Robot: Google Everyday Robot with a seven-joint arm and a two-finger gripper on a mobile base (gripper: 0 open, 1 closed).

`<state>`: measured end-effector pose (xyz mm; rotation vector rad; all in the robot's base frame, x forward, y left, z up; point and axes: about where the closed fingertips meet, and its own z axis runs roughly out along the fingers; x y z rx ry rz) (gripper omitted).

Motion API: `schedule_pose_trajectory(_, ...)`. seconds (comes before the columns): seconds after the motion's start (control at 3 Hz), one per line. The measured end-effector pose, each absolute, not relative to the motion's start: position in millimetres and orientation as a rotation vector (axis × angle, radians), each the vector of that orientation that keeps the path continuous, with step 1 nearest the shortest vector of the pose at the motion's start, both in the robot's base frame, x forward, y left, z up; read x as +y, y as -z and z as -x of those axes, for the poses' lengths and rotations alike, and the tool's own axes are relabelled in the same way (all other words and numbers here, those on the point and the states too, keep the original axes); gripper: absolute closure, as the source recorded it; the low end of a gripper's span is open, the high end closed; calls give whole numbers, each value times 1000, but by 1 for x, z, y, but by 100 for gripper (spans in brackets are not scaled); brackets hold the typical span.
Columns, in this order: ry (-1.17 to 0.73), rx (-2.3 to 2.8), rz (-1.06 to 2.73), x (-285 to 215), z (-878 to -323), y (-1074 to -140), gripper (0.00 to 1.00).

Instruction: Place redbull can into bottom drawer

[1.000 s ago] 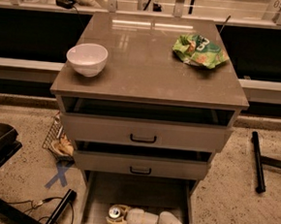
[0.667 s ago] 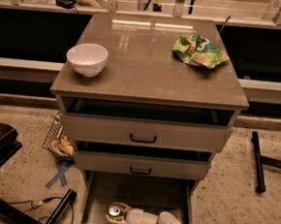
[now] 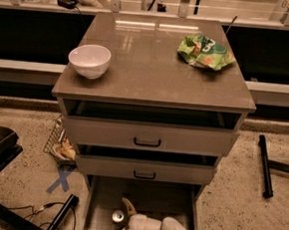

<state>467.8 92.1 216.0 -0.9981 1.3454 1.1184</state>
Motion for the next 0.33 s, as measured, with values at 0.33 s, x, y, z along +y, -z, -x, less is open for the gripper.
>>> schedule_pose_trajectory(0.33, -1118, 1345, 998, 92, -468, -216, 0)
